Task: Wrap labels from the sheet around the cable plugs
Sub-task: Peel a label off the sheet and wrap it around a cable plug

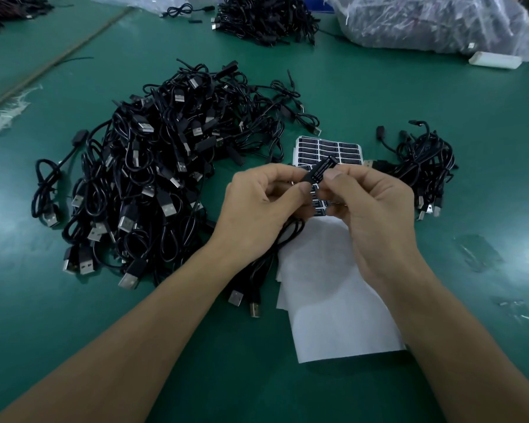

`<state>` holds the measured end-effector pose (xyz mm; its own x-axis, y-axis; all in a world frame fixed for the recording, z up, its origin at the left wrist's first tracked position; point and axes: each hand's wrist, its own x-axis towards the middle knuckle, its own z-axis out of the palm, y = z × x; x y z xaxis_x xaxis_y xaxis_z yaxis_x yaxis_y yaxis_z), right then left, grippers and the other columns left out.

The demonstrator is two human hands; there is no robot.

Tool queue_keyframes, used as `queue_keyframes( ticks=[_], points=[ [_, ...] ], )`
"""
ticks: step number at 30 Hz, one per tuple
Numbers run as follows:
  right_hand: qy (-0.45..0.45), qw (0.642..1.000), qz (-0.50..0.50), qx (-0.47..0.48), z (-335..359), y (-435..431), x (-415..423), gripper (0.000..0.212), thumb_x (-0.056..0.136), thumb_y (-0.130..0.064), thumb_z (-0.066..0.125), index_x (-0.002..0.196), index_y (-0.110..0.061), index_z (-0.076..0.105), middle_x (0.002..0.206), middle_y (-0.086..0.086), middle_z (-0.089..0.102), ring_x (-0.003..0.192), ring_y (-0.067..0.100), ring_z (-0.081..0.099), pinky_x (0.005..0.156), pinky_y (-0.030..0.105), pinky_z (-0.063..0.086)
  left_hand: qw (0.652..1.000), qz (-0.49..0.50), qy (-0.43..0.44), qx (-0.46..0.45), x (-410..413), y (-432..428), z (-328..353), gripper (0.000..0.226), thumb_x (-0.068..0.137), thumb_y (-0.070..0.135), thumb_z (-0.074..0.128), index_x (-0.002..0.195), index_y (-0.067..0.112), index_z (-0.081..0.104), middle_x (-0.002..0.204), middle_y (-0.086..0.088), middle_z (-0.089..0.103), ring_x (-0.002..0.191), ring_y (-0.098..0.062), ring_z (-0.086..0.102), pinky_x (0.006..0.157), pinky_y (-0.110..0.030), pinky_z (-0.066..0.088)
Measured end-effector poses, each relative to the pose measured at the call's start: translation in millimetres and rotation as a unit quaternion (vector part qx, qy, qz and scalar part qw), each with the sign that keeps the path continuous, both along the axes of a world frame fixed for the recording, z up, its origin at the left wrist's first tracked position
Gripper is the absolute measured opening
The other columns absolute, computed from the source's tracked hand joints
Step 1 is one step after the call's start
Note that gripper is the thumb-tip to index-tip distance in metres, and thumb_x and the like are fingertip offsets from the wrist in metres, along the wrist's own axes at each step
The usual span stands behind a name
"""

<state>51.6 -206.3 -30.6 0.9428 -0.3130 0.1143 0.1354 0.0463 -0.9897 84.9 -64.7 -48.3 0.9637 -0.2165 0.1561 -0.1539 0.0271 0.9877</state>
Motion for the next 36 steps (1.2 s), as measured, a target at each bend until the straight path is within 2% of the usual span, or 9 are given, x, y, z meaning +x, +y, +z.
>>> queue_keyframes(
  ticks=[5,10,14,17,19,27,36],
  points=[
    [0.001,1.000,-0.001,-0.018,-1.2,-1.0,0.0,0.015,0.090,-0.009,0.070,0.077,-0.015,0.075,0.071,-0.003,0.072,0.069,0.008,0.064,0.066,0.019,0.050,0.999,-0.035,0.017,-0.014,-1.9,0.3,1.4,0.021,0.088,0.002,0.074,0.102,0.018,0.072,0.079,-0.006,0.078,0.071,-0.022,0.077,0.069,-0.028,0.061],
    [0.003,1.000,0.001,-0.017,-1.8,-0.9,0.2,0.012,0.090,-0.008,0.070,0.079,-0.012,0.075,0.070,-0.001,0.071,0.065,0.007,0.064,0.063,0.018,0.052,0.999,-0.041,0.017,-0.020,-3.1,0.7,2.4,0.021,0.086,0.004,0.077,0.099,0.019,0.072,0.078,-0.007,0.078,0.073,-0.024,0.077,0.073,-0.031,0.063],
    [0.004,1.000,0.002,-0.023,-2.4,-0.8,-0.2,0.012,0.089,-0.008,0.071,0.079,-0.013,0.075,0.070,-0.002,0.072,0.066,0.008,0.066,0.068,0.027,0.058,0.999,-0.038,0.016,-0.022,-4.0,0.9,2.8,0.019,0.085,0.006,0.079,0.099,0.017,0.072,0.076,-0.007,0.078,0.072,-0.024,0.077,0.071,-0.029,0.062],
    [-0.008,0.999,-0.001,-0.042,-2.2,0.0,-0.4,0.014,0.088,-0.006,0.071,0.077,-0.015,0.075,0.066,-0.006,0.071,0.061,0.002,0.064,0.063,0.016,0.052,0.999,-0.036,0.014,-0.019,-4.2,1.2,3.2,0.020,0.084,0.006,0.080,0.097,0.020,0.072,0.075,-0.006,0.078,0.071,-0.023,0.077,0.070,-0.029,0.062],
    [-0.014,0.999,0.000,-0.045,-2.0,0.4,-0.6,0.015,0.088,-0.006,0.071,0.077,-0.015,0.074,0.065,-0.008,0.071,0.060,0.001,0.063,0.062,0.014,0.051,0.999,-0.036,0.014,-0.018,-4.0,1.3,3.3,0.020,0.084,0.006,0.080,0.095,0.021,0.072,0.074,-0.006,0.077,0.071,-0.023,0.077,0.070,-0.028,0.062],
    [-0.017,0.998,0.014,-0.060,-0.7,-0.3,-1.9,0.017,0.089,-0.006,0.071,0.078,-0.019,0.075,0.069,-0.005,0.073,0.064,0.003,0.066,0.064,0.015,0.053,0.999,-0.036,0.012,-0.022,-3.8,1.8,2.8,0.020,0.084,0.006,0.080,0.097,0.019,0.071,0.074,-0.006,0.077,0.070,-0.022,0.077,0.069,-0.028,0.062],
    [-0.028,0.997,0.013,-0.075,-2.5,-0.5,-1.2,0.016,0.089,-0.006,0.071,0.079,-0.018,0.074,0.066,-0.007,0.072,0.060,0.001,0.066,0.060,0.013,0.052,0.999,-0.041,0.009,-0.018,-3.3,2.1,2.4,0.020,0.085,0.004,0.079,0.097,0.018,0.070,0.074,-0.006,0.077,0.069,-0.021,0.077,0.067,-0.027,0.061]
  ],
)
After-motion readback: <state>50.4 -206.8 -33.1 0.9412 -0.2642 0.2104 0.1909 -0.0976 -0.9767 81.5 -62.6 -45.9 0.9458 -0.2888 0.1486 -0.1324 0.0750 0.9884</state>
